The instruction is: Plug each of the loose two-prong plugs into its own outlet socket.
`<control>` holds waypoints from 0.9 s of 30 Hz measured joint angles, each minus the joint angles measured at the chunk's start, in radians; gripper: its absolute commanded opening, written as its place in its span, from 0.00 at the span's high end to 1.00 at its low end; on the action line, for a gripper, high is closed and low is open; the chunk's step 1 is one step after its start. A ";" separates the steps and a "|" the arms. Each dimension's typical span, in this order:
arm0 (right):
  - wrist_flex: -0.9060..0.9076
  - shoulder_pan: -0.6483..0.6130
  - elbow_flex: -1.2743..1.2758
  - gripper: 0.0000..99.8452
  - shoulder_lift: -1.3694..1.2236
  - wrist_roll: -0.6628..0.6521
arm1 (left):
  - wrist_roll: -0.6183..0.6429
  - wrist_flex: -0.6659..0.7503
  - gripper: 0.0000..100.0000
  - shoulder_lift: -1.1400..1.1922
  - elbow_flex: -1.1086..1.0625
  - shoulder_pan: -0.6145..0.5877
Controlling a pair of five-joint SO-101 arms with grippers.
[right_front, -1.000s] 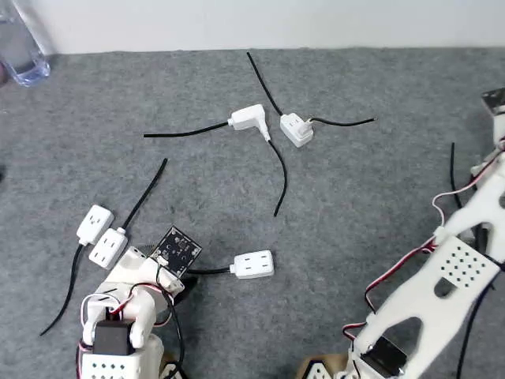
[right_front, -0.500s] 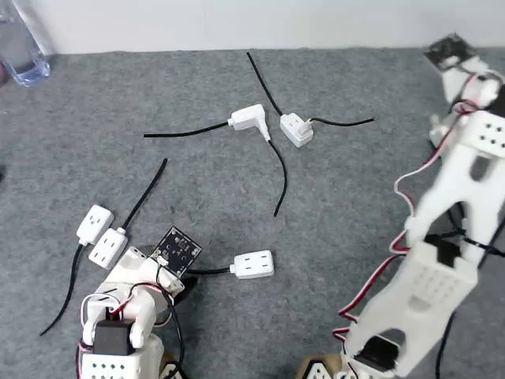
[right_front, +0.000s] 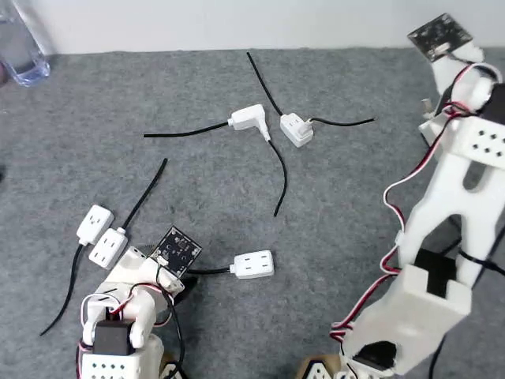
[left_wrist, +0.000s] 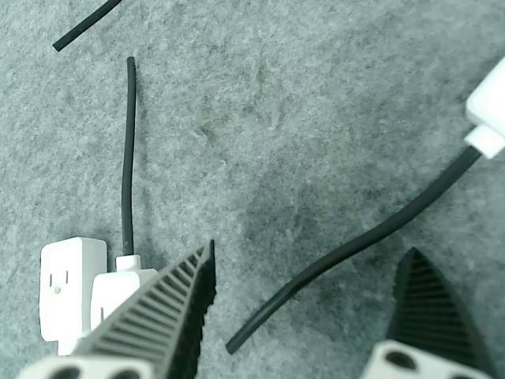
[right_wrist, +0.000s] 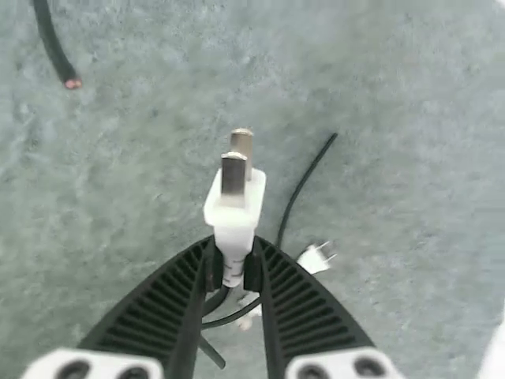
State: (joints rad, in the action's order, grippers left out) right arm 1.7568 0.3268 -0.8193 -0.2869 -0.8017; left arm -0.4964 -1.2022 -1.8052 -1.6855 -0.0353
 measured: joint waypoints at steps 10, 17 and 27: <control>0.000 -0.133 0.559 0.99 0.235 -0.043 | 0.000 0.000 0.66 0.000 0.000 0.000; 0.000 -0.192 0.875 0.99 0.371 -0.264 | -0.006 0.000 0.66 0.000 0.000 0.000; -0.020 -0.193 1.292 0.99 0.382 -0.690 | -0.006 0.000 0.66 0.000 0.000 0.000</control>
State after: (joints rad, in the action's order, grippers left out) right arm 1.7369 0.1335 0.4726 0.0951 -1.4922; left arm -0.5025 -1.2022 -1.8052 -1.6855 -0.0353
